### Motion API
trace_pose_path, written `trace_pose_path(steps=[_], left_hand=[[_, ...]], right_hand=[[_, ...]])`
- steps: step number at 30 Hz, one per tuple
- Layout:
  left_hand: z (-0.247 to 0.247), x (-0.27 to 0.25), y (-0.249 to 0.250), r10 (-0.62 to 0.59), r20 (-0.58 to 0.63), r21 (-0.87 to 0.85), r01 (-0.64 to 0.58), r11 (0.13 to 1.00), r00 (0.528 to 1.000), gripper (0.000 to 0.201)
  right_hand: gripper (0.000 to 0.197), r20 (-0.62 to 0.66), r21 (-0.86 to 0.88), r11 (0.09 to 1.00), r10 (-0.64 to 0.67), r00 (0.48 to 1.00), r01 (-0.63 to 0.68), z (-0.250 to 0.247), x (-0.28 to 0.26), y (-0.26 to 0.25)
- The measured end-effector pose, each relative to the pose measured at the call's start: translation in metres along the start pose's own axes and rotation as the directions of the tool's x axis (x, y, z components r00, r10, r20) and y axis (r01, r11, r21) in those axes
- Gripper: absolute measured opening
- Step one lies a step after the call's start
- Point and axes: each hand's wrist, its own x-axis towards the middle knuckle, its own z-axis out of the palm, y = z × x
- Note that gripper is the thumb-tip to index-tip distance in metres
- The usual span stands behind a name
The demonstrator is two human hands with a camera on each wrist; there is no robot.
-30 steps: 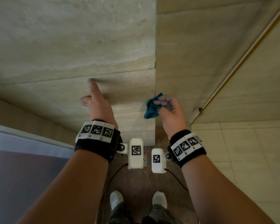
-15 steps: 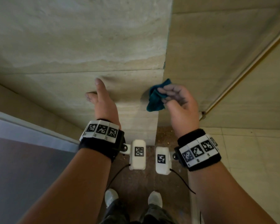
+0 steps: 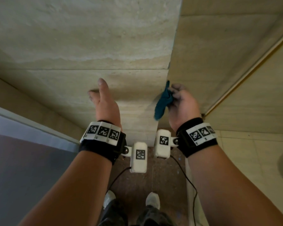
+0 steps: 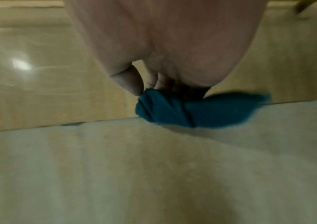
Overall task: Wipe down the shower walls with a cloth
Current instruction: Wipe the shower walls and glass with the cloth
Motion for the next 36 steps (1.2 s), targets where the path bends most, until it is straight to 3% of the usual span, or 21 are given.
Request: trace_pose_path(steps=[3, 5, 8, 10, 12, 15, 17, 20, 24, 28, 31, 36], left_hand=[[-0.004, -0.009, 0.007, 0.003, 0.003, 0.015, -0.003, 1.0, 1.0, 0.056], [-0.006, -0.013, 0.012, 0.032, 0.021, 0.021, -0.032, 0.999, 0.999, 0.059], [-0.01, -0.016, 0.021, 0.083, 0.01, 0.052, -0.084, 0.995, 0.996, 0.057], [-0.013, -0.018, 0.03, 0.008, 0.003, -0.073, -0.008, 0.997, 1.0, 0.056], [-0.02, -0.022, 0.042, -0.053, -0.007, -0.139, 0.052, 0.989, 0.999, 0.067], [-0.035, -0.021, 0.055, -0.124, -0.041, -0.219, 0.112, 0.969, 0.991, 0.087], [-0.044, -0.019, 0.061, -0.129, -0.055, -0.229, 0.113, 0.967, 0.99, 0.086], [-0.06, -0.024, 0.071, -0.034, -0.038, -0.207, 0.025, 0.978, 0.999, 0.088], [-0.084, -0.033, 0.086, 0.055, -0.086, -0.235, -0.074, 0.969, 0.995, 0.116], [-0.108, -0.05, 0.105, 0.166, -0.033, -0.257, -0.169, 0.951, 0.986, 0.078], [-0.128, -0.06, 0.113, 0.269, 0.019, -0.299, -0.251, 0.921, 0.963, 0.068], [-0.142, -0.066, 0.128, 0.371, 0.266, -0.365, -0.263, 0.893, 0.89, 0.041]], right_hand=[[0.035, 0.14, 0.18, 0.975, -0.153, 0.978, 0.127, 0.024, -0.004, -0.031], [0.035, 0.165, 0.243, 0.956, -0.209, 0.964, 0.165, 0.032, 0.0, -0.037], [0.032, 0.028, 0.032, 0.997, -0.071, 0.997, 0.07, 0.017, 0.009, -0.012], [0.025, -0.117, -0.194, 0.98, 0.028, 0.993, -0.051, -0.003, 0.009, 0.006], [0.026, -0.193, -0.282, 0.956, 0.031, 0.981, -0.085, -0.016, 0.003, 0.007], [0.031, -0.183, -0.236, 0.972, -0.039, 0.982, -0.005, -0.012, -0.009, -0.008], [0.032, -0.165, -0.154, 0.987, -0.073, 0.984, 0.047, 0.0, -0.02, -0.022], [0.031, -0.122, -0.011, 0.996, -0.088, 0.989, 0.087, 0.022, -0.038, -0.045], [0.022, -0.069, 0.033, 0.986, -0.16, 0.985, 0.163, 0.053, -0.061, -0.071], [0.026, -0.036, 0.112, 0.979, -0.17, 0.985, 0.173, 0.078, -0.081, -0.083], [0.038, 0.005, 0.15, 0.965, -0.22, 0.975, 0.217, 0.094, -0.104, -0.091], [0.023, 0.14, 0.108, 0.953, -0.297, 0.945, 0.283, 0.114, -0.152, -0.11]])
